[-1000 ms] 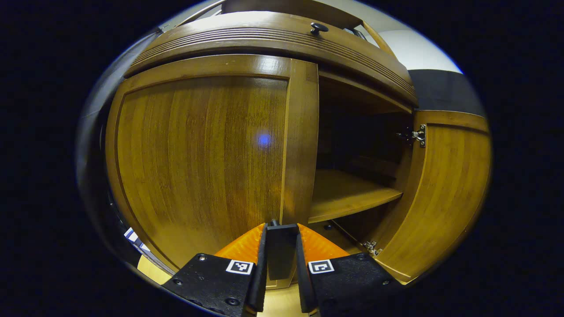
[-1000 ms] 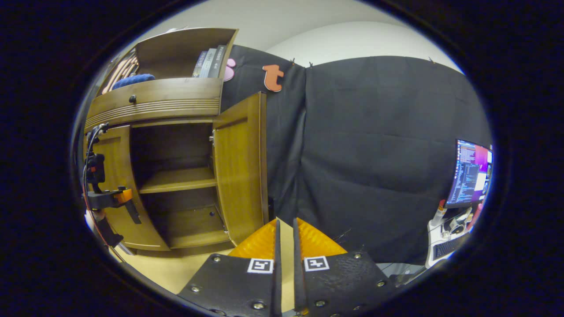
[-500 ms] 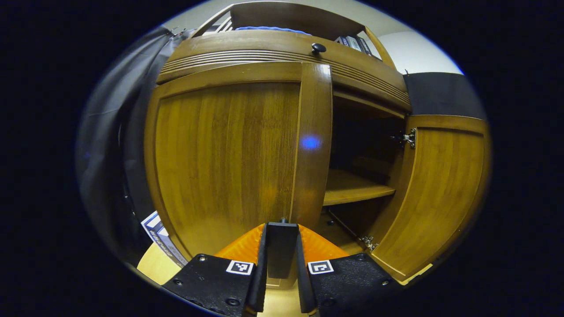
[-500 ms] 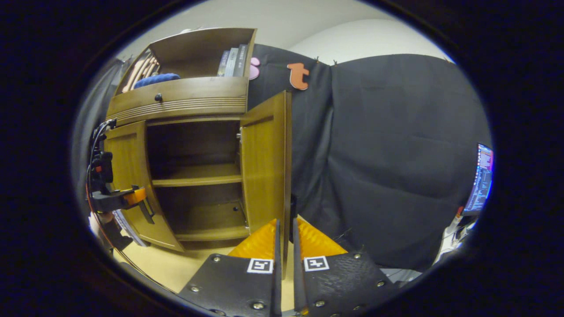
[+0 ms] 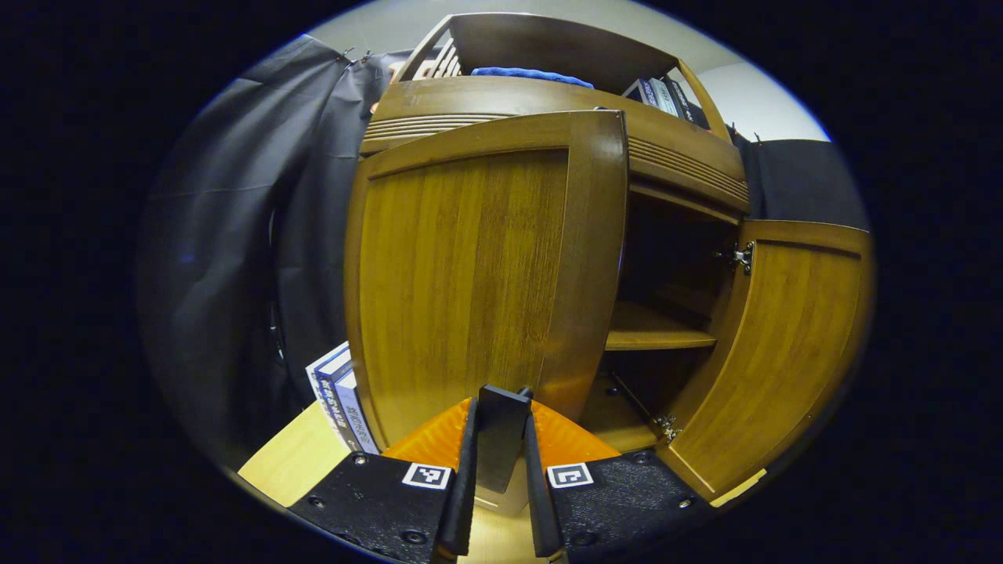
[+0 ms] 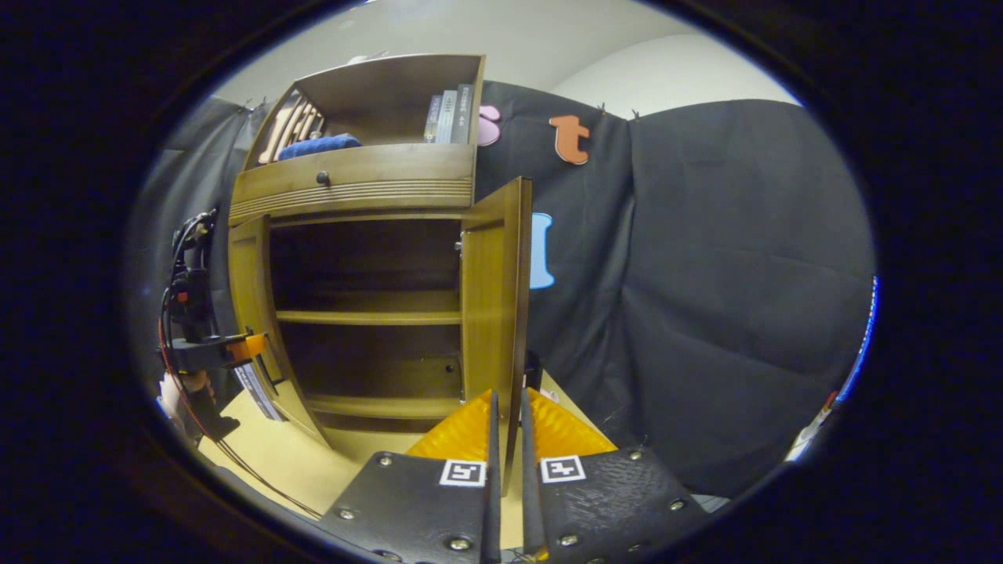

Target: Open the right door of the double-door shoe cabinet with the right hand, and open the left door with the left hand.

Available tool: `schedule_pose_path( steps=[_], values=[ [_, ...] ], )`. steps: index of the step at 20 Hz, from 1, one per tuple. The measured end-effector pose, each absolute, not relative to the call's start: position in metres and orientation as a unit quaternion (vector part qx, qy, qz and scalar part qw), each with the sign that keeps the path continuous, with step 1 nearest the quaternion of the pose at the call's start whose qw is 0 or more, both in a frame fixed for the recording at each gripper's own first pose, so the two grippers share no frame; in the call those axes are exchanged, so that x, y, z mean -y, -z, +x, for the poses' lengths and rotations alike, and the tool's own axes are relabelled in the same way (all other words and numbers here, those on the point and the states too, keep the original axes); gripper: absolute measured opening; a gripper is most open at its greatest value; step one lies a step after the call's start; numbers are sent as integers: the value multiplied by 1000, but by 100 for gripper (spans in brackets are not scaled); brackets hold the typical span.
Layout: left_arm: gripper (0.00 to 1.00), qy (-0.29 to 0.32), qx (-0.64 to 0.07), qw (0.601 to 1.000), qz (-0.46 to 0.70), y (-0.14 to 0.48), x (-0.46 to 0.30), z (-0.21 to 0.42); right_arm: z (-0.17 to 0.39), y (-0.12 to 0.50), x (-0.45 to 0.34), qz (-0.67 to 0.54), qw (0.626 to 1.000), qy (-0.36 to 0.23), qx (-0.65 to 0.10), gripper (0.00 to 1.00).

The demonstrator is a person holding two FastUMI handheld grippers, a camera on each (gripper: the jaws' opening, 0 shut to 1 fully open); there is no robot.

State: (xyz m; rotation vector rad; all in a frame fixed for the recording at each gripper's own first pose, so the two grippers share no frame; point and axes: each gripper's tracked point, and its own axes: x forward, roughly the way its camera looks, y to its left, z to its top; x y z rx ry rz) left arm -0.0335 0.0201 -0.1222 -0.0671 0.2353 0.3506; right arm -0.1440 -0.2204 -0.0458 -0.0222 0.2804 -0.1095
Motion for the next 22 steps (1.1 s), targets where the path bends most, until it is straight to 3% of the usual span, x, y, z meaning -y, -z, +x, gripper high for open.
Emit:
schedule_pose_path(
  steps=[3,9,14,16,18,19,22],
  values=[
    [34,-191,-115,974,-37,120,-25,-50,-140,47,214,-6,989,31,-141,11],
    [23,-206,-109,971,-41,112,-29,-79,-129,52,195,1,989,-11,-145,11],
    [23,-236,-102,966,-22,103,-35,-99,-126,62,183,6,987,-38,-154,11],
    [17,-266,-108,958,-5,106,-65,-104,-126,66,179,10,987,-46,-157,11],
    [2,-252,-98,961,-54,101,-62,-99,-126,70,176,12,985,-56,-161,11],
    [10,-250,-92,962,-55,95,-63,-96,-126,71,175,9,985,-58,-163,11],
    [10,-231,-95,968,-31,96,-56,-90,-128,74,177,12,985,-56,-165,11]
  ],
)
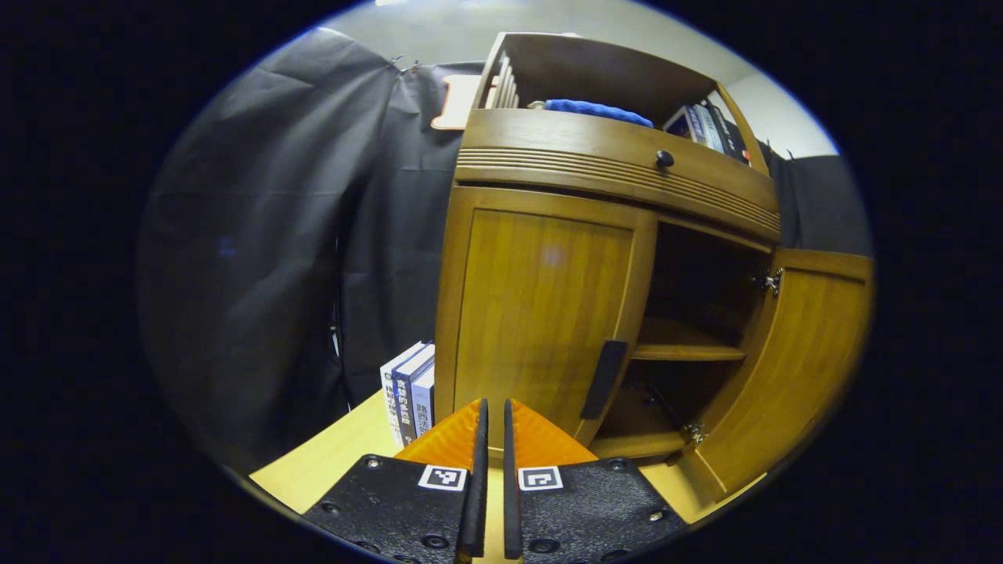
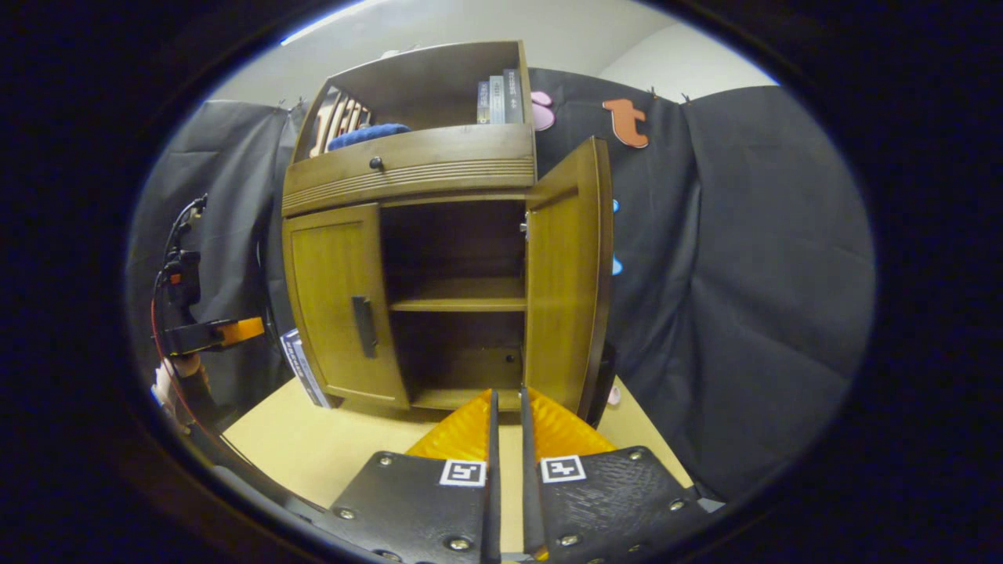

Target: Open the right door of the double-door shoe cabinet with the right hand, and open the left door with the left hand.

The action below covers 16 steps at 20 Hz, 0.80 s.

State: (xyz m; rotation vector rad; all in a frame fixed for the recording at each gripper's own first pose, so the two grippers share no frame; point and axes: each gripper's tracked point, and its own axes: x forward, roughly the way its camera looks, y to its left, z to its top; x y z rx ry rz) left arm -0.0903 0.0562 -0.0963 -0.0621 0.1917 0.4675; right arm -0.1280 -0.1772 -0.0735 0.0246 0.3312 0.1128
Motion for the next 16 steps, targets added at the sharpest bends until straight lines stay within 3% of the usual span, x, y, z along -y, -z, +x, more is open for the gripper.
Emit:
schedule_pose_path(
  steps=[8,11,12,13,14,15,16],
  values=[
    [10,-183,-112,975,-54,116,-34,-42,-141,82,210,22,985,4,-172,11],
    [29,-164,-122,977,-59,126,-30,-16,-144,83,224,25,984,39,-172,11],
    [49,-156,-124,978,-59,129,-28,-6,-145,84,228,25,983,52,-172,11],
    [41,-147,-126,980,-57,130,-25,2,-145,84,231,26,983,62,-172,11],
    [52,-137,-127,981,-55,132,-22,12,-145,86,234,26,982,73,-172,11],
    [48,-127,-128,982,-54,135,-19,21,-144,86,236,27,981,84,-173,11],
    [57,-117,-130,983,-52,137,-15,31,-144,88,238,27,980,95,-173,11]
  ],
)
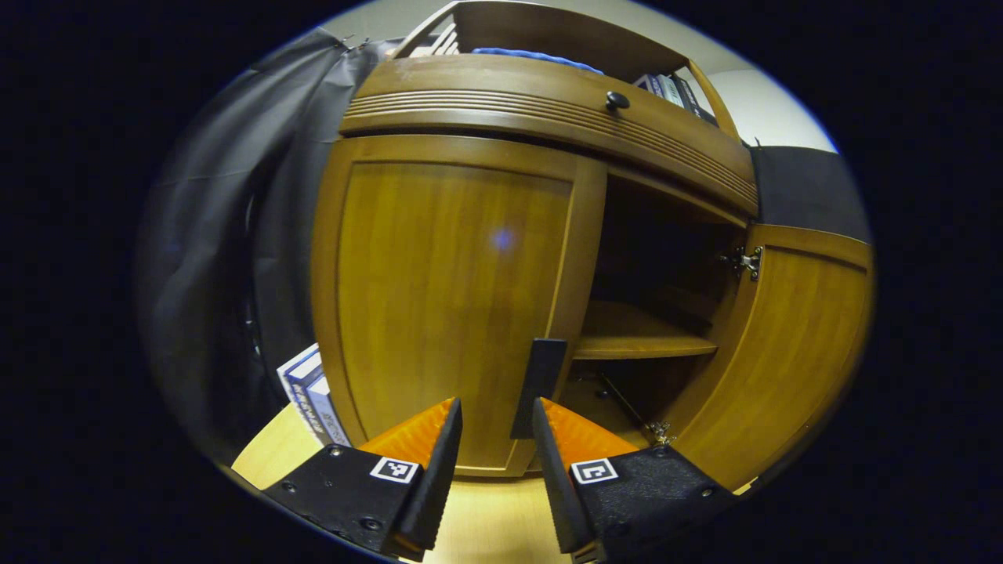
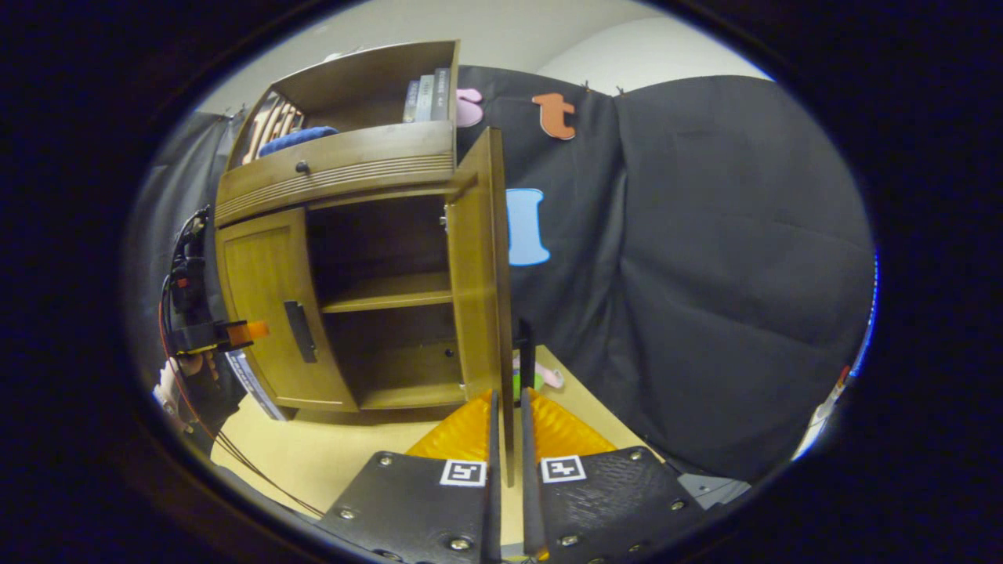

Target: Open the right door of the double-door shoe cabinet with the right hand, and open the left door with the left hand.

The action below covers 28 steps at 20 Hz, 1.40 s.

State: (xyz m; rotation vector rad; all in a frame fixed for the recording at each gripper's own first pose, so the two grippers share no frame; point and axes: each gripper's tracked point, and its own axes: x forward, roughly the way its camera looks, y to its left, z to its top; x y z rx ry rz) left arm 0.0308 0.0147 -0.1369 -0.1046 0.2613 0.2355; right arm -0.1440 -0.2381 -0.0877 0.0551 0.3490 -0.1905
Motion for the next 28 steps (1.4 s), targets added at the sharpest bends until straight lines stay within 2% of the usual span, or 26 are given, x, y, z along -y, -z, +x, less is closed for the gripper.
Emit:
schedule_pose_path(
  steps=[6,11,13,14,16,17,19,21,22,28],
  values=[
    [58,-84,-144,985,-46,156,-5,77,-141,93,247,27,974,144,-175,11],
    [57,-89,-153,983,-56,170,-4,103,-140,96,260,25,969,171,-179,11],
    [53,-100,-155,981,-62,172,-10,106,-137,96,262,24,968,175,-179,11],
    [36,-103,-154,980,-65,177,-10,112,-136,95,264,23,968,175,-179,11],
    [41,-107,-152,981,-61,172,-11,106,-131,94,263,23,969,169,-177,11],
    [35,-109,-152,981,-58,172,-11,104,-129,93,262,22,970,162,-178,11],
    [32,-114,-153,980,-65,171,-8,98,-126,91,258,16,973,145,-178,11],
    [31,-120,-149,979,-71,170,-7,88,-124,89,254,12,976,126,-178,11],
    [34,-124,-146,979,-70,168,-7,82,-123,88,252,10,977,117,-177,11],
    [31,-159,-136,975,-71,162,-7,34,-132,87,244,9,982,67,-178,11]
  ],
)
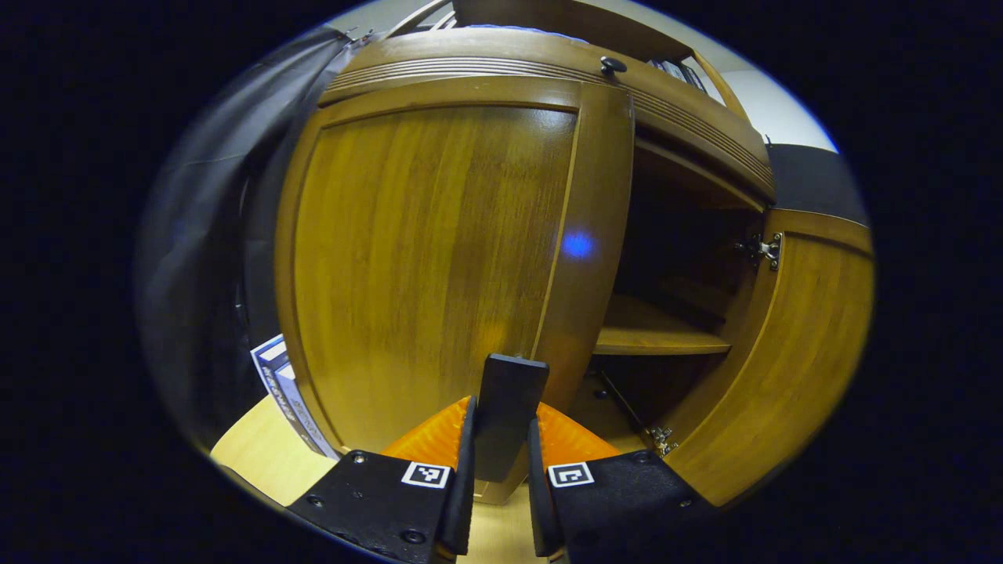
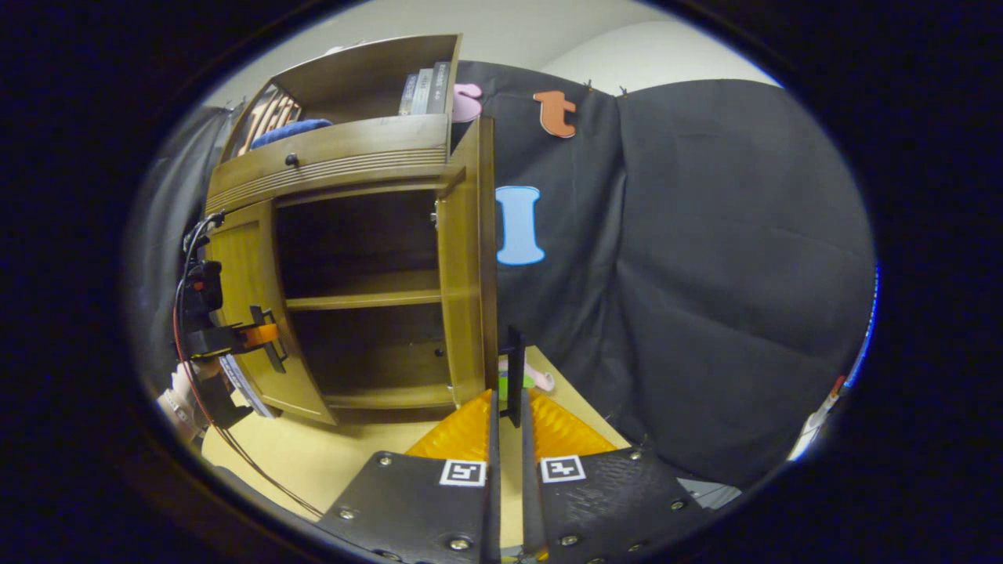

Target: Open the right door of the double-door shoe cabinet with the right hand, and open the left door with the left hand.

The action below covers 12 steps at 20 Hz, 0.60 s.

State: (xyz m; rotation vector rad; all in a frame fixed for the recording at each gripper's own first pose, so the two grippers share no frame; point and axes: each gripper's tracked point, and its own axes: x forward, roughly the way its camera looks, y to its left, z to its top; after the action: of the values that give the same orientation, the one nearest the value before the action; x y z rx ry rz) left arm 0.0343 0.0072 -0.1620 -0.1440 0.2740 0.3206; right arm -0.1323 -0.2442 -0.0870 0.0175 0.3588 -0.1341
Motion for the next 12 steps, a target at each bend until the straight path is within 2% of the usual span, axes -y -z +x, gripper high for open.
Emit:
schedule_pose_path(
  steps=[2,3,4,5,8,12],
  values=[
    [34,-167,-135,974,-70,160,-8,18,-136,85,242,9,983,52,-178,11],
    [28,-169,-135,974,-69,159,-10,11,-138,85,241,8,983,45,-178,11],
    [33,-172,-136,973,-67,158,-10,4,-140,85,240,9,983,39,-177,11],
    [29,-176,-137,972,-67,157,-11,-3,-141,84,238,10,984,32,-177,11],
    [30,-192,-137,970,-65,153,-17,-25,-146,85,230,14,984,12,-178,11],
    [22,-210,-138,966,-56,149,-27,-55,-150,89,214,19,983,-16,-182,11]
  ],
)
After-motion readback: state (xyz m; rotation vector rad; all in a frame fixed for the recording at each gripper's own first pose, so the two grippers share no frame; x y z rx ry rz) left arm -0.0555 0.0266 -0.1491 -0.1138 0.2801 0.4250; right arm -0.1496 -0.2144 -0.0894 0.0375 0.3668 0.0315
